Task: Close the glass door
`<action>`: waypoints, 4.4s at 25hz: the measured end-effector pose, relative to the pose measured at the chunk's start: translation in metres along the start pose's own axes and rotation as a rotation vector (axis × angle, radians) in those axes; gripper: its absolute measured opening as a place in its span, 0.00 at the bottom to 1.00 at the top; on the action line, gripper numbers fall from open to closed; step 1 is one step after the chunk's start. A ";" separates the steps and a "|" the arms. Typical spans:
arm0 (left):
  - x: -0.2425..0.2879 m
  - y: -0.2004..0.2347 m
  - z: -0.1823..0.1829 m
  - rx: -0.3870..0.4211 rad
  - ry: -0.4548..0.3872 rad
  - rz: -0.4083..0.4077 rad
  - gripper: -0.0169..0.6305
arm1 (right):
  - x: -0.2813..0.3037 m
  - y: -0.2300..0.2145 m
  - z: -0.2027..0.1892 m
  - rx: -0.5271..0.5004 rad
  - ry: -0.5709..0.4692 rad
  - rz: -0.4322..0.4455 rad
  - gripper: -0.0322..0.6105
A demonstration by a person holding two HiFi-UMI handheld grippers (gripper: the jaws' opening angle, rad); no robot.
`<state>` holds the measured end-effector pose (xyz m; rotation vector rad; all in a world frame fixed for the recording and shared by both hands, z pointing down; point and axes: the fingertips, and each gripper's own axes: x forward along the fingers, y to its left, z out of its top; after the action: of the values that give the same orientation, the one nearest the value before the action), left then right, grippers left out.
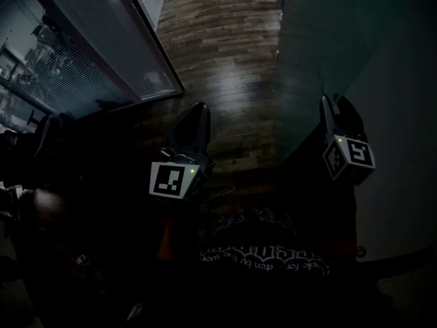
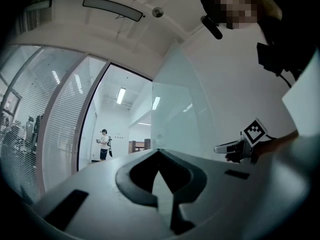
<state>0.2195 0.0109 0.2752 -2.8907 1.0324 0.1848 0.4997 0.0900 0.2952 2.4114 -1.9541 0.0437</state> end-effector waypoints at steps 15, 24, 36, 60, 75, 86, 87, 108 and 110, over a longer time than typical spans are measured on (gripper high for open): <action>-0.066 0.055 0.008 0.001 0.007 0.158 0.03 | 0.037 0.100 0.012 -0.029 0.013 0.191 0.28; -0.081 0.079 0.007 0.012 0.005 0.230 0.03 | 0.060 0.158 0.011 -0.076 0.017 0.332 0.28; -0.101 0.117 0.009 0.033 0.018 0.351 0.03 | 0.096 0.222 0.013 -0.072 0.001 0.477 0.28; -0.084 0.212 0.015 0.104 0.011 0.505 0.03 | 0.177 0.329 0.018 -0.065 -0.017 0.654 0.28; -0.064 0.326 0.022 0.117 -0.007 0.427 0.03 | 0.240 0.393 0.021 -0.064 -0.017 0.576 0.28; -0.044 0.368 0.011 0.098 0.002 0.398 0.03 | 0.289 0.426 0.024 -0.077 -0.022 0.568 0.28; -0.043 0.372 0.009 0.097 0.005 0.402 0.03 | 0.294 0.429 0.023 -0.078 -0.022 0.575 0.28; 0.013 0.454 0.002 0.113 -0.011 0.490 0.03 | 0.394 0.451 0.040 -0.125 -0.047 0.625 0.28; 0.014 0.458 0.000 0.112 -0.010 0.493 0.03 | 0.399 0.453 0.039 -0.119 -0.044 0.621 0.28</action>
<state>-0.0601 -0.3521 0.2632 -2.4825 1.6759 0.1572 0.1396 -0.3956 0.2793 1.6650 -2.5544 -0.1054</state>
